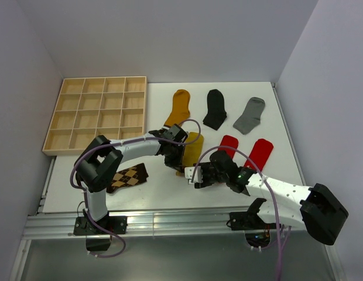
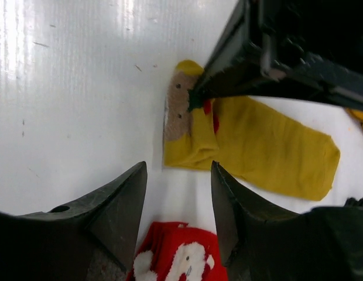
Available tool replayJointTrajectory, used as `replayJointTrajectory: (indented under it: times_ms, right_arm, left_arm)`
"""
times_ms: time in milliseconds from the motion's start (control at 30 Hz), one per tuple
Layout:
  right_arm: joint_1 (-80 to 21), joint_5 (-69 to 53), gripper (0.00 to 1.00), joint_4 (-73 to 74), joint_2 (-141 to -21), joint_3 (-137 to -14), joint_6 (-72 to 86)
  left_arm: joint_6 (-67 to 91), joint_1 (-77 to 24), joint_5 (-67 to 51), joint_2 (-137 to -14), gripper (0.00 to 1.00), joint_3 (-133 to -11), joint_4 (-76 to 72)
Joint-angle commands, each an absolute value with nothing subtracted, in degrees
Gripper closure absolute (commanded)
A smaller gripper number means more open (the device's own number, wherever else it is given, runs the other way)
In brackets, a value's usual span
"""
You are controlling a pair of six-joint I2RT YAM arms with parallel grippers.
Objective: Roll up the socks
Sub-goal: Roll the sock at the center of the board.
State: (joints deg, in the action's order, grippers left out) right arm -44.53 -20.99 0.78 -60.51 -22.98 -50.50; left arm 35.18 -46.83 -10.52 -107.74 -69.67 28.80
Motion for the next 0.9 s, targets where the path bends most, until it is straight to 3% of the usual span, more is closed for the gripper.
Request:
replayJointTrajectory:
  times_ms: [0,433,733,833,867]
  right_arm:
    - [-48.16,-15.82,0.45,-5.18,-61.78,-22.06,-53.52]
    - [-54.23,-7.56,0.46,-11.34,-71.89,-23.02,-56.86]
    - [-54.93,-2.38,0.54,-12.83,-79.10,-26.28,-56.60]
    - [-55.02,-2.19,0.66,-12.13,-80.42,-27.59,-55.29]
    - [-54.41,-2.55,0.82,-11.61,-80.33,-28.38,-54.76]
  left_arm:
    - [34.89,-46.76,-10.72,-109.42,1.00,-70.31,29.80]
    - [34.63,-46.76,-11.78,-108.99,0.99,-69.08,29.00]
    - [34.72,-46.76,-13.62,-108.20,0.95,-67.77,27.34]
    - [35.42,-46.76,-13.89,-107.49,0.90,-66.97,26.63]
    - [35.94,-46.76,-13.97,-107.32,0.87,-66.80,26.46]
